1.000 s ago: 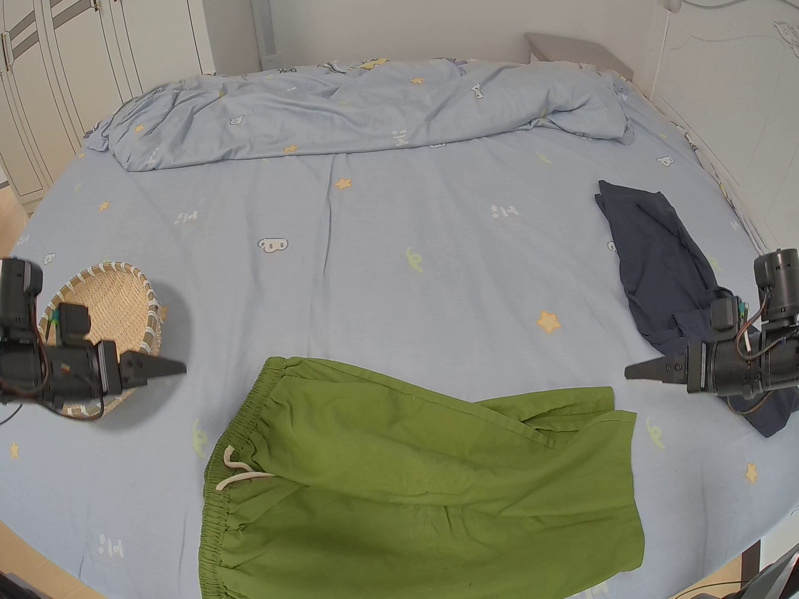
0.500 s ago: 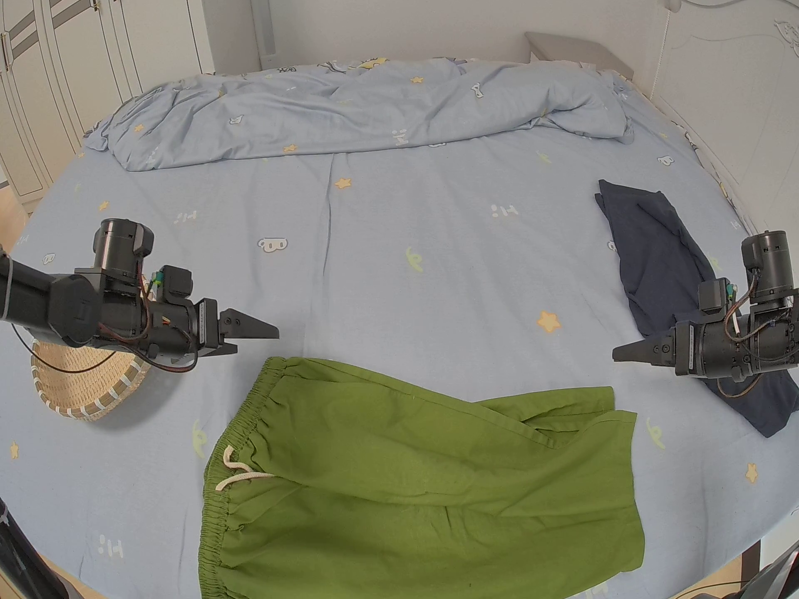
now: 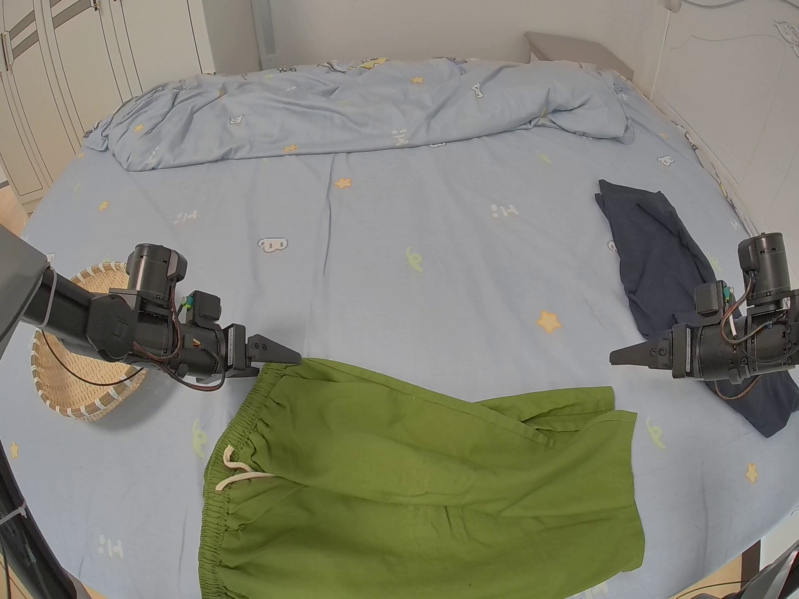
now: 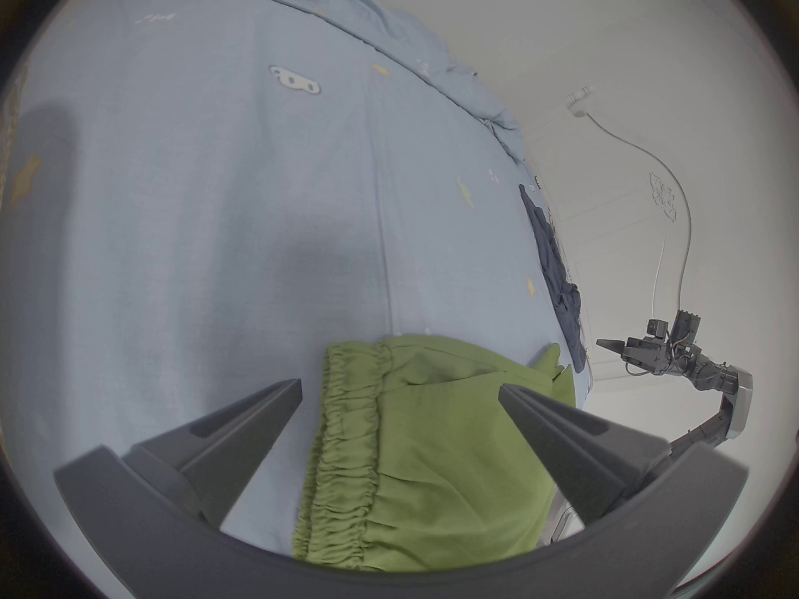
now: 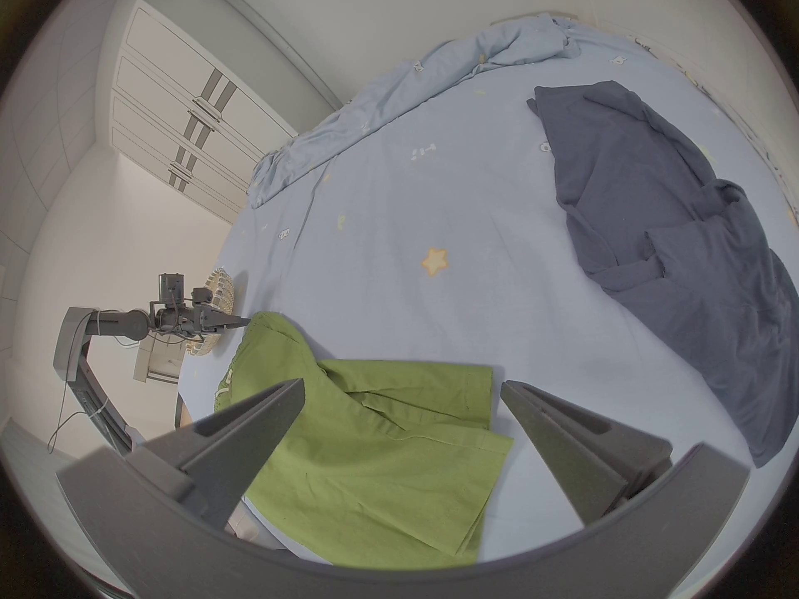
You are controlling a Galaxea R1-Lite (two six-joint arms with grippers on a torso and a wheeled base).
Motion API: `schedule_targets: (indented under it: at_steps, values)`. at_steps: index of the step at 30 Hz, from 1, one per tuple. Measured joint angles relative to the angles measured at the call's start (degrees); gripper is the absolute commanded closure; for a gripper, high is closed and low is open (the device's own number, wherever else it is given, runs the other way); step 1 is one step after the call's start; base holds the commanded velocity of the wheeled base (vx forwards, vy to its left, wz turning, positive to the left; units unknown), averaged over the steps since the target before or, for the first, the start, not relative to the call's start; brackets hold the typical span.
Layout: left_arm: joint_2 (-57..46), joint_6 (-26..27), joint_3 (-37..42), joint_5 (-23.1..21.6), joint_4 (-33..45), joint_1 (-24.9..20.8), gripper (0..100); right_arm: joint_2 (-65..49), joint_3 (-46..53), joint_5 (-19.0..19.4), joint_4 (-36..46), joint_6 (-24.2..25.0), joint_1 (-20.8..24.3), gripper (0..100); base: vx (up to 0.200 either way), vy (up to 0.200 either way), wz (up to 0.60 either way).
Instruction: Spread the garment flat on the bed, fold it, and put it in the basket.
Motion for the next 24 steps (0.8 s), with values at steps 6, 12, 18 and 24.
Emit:
schedule_targets:
  at_steps: [6, 12, 18, 24]
  values:
    - [1.7, 0.0, -0.6, -0.1, -0.9, -0.2, 0, 0.4, 0.0, 0.0, -0.2, 0.0, 0.0, 0, 0.0, 0.0, 0.0]
    - [2.4, 0.0, -0.5, -0.1, -0.9, -0.7, 100, 0.5, 0.0, 0.0, -0.5, 0.1, -0.3, 0, 0.0, 0.0, 0.0]
    - [2.7, 0.0, -0.5, -0.1, -0.9, -0.8, 100, 0.5, 0.0, 0.0, -0.6, 0.1, -0.5, 0, 0.0, 0.0, 0.0]
    - [2.2, 0.0, -0.3, 0.0, -0.9, -0.7, 100, 0.6, 0.0, 0.0, -0.6, 0.1, -0.8, 0, 0.0, 0.0, 0.0]
